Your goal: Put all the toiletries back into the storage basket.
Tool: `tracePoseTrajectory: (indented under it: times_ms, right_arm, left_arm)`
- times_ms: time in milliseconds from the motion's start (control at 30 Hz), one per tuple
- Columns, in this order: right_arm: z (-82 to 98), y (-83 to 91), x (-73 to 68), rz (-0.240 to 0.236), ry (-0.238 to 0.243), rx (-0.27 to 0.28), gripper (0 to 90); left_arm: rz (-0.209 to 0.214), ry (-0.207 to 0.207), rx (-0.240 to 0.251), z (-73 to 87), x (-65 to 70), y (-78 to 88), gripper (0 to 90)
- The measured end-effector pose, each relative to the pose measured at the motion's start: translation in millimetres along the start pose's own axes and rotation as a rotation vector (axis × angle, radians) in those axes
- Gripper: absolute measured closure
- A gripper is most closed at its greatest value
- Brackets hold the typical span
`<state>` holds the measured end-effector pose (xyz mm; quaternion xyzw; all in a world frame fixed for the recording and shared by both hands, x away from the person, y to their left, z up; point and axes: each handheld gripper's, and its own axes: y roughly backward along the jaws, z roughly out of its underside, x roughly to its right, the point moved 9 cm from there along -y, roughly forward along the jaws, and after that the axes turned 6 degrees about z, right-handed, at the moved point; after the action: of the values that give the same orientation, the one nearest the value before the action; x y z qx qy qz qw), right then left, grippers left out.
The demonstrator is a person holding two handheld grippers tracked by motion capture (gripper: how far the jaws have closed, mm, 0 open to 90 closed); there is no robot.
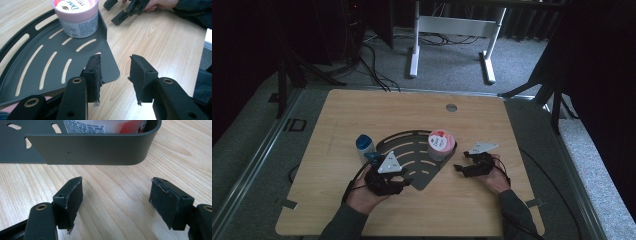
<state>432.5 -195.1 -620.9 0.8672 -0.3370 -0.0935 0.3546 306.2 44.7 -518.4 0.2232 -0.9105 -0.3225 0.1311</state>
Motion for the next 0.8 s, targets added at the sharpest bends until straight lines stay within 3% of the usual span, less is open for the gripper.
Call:
tracePoseTrajectory:
  times_ms: [800]
  right_arm:
    - [0.0, 0.0, -0.1, -0.001, 0.001, 0.000, 26.1]
  left_arm:
    - [-0.046, 0.025, -0.019, 20.5, -14.7, 43.0, 60.3]
